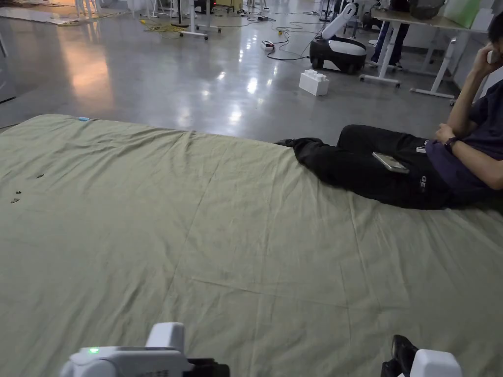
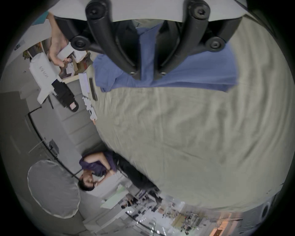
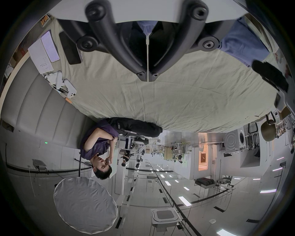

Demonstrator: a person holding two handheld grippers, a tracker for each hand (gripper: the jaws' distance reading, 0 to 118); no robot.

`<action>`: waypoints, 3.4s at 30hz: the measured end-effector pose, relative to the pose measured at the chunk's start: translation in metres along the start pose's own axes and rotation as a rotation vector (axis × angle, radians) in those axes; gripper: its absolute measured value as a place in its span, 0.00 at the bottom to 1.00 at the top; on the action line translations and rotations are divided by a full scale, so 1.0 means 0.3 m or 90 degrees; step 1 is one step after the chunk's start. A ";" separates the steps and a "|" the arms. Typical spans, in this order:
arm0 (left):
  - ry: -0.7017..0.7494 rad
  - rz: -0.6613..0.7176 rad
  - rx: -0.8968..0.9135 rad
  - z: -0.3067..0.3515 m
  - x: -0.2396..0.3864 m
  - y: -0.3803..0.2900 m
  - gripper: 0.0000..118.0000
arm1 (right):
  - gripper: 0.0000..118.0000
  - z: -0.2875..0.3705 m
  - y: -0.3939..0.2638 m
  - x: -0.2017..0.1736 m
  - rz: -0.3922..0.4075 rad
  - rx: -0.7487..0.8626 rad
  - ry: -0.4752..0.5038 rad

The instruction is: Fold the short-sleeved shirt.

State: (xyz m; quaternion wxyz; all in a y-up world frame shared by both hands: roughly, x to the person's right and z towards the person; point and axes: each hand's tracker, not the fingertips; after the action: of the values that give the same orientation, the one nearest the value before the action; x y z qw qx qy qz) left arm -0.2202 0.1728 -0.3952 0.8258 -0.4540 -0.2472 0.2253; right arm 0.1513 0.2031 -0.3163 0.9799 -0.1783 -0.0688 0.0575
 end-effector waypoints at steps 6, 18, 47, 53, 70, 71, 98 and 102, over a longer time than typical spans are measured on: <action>0.051 0.038 0.038 0.170 -0.247 0.024 0.58 | 0.02 0.003 0.033 -0.020 0.001 0.035 0.005; -0.117 0.229 -0.072 0.035 -0.487 -0.145 0.60 | 0.02 0.000 0.066 -0.051 0.012 0.051 0.003; -0.132 0.132 -0.044 0.084 -0.457 -0.108 0.13 | 0.02 0.018 0.036 -0.052 0.034 0.030 0.002; -0.028 0.077 -0.005 0.260 -0.408 0.005 0.13 | 0.02 0.018 0.040 -0.048 0.037 0.035 0.006; 0.227 -0.177 -0.017 0.331 0.071 0.080 0.13 | 0.02 0.015 0.037 -0.062 0.018 0.042 0.021; 0.228 -0.187 -0.016 0.313 0.103 0.068 0.13 | 0.02 0.016 0.037 -0.059 0.017 0.042 0.019; 0.161 -0.249 -0.127 -0.306 0.444 -0.239 0.14 | 0.02 0.043 -0.005 0.003 0.002 0.025 -0.009; 0.075 -0.182 -0.124 -0.255 0.409 -0.202 0.40 | 0.02 0.045 -0.008 0.015 0.003 0.022 -0.012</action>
State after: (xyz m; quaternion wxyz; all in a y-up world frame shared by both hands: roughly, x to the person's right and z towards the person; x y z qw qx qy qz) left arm -0.0692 0.1677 -0.3536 0.8144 -0.5047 -0.2814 0.0536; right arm 0.1537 0.2061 -0.3025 0.9821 -0.1606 -0.0763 0.0625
